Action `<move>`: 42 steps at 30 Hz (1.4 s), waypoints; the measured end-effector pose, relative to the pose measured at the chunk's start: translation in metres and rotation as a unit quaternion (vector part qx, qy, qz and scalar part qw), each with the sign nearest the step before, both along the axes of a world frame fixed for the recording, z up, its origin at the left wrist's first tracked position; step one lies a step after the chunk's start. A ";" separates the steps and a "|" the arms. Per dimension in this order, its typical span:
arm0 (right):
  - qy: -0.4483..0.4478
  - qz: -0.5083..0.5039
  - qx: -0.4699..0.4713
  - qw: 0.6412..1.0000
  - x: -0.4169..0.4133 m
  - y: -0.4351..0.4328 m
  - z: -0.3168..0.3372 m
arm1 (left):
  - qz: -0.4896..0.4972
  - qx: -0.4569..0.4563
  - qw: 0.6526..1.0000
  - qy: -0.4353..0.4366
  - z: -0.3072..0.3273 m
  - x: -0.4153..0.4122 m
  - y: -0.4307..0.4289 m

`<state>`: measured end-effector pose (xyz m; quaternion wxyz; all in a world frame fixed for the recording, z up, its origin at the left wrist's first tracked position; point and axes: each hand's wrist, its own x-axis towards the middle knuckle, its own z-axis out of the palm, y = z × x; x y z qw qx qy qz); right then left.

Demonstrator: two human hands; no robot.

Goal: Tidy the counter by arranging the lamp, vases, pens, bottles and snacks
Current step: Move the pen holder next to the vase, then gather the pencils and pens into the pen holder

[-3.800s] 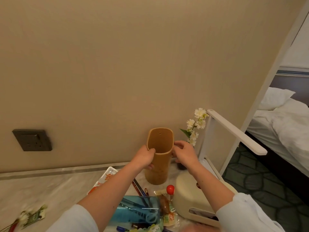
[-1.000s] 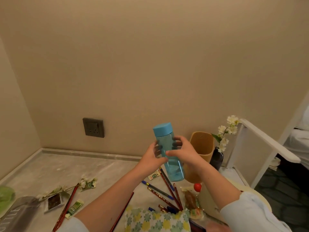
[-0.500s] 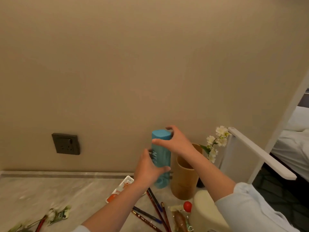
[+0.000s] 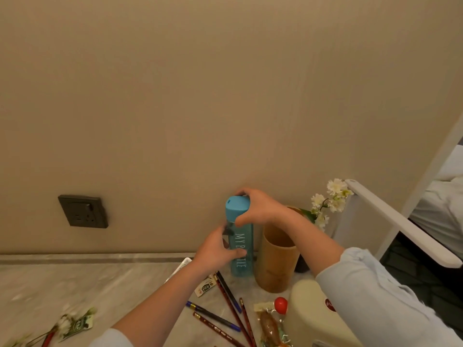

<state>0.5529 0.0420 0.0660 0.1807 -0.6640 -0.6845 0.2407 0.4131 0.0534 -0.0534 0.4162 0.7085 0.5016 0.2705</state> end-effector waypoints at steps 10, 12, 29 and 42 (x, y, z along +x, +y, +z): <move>-0.148 0.050 -0.036 0.987 -0.001 0.006 -0.014 | 0.019 0.013 0.998 0.063 -0.020 0.010 0.004; -0.182 0.057 -0.036 0.981 -0.001 0.007 -0.017 | 0.020 0.018 0.997 0.067 -0.024 0.013 0.004; -0.353 0.101 0.009 0.930 -0.003 0.001 -0.029 | -0.006 0.025 0.998 0.057 -0.029 0.016 -0.001; -0.117 0.072 0.210 0.968 -0.024 -0.054 -0.041 | 0.051 -0.019 0.997 -0.049 -0.014 -0.022 -0.038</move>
